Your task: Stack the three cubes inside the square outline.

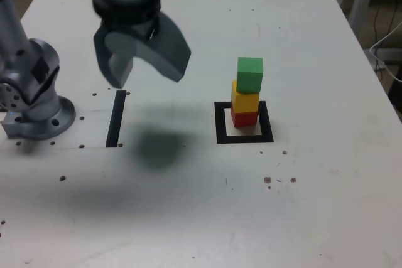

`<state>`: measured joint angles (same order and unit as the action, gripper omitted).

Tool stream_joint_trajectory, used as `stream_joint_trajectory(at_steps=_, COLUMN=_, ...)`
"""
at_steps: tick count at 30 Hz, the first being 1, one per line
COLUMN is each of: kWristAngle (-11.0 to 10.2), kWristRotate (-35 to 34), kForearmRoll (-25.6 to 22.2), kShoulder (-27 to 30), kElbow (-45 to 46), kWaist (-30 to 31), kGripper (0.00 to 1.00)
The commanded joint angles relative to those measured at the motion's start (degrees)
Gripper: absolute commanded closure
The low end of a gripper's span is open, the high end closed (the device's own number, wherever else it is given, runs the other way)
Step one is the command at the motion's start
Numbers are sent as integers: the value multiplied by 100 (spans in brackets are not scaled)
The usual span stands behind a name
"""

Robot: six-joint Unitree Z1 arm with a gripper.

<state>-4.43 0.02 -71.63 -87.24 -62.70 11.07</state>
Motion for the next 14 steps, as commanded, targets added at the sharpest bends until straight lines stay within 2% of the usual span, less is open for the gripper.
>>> stream_joint_trajectory(at_steps=1, kWristAngle=6, kWristRotate=-13, kForearmRoll=142, kShoulder=76, kElbow=217, kWaist=9, kGripper=1)
stream_joint_trajectory(at_steps=14, kWristAngle=-1, kWristRotate=-389, kForearmRoll=811, kShoulder=177, kElbow=1492, kWaist=-254, kGripper=1)
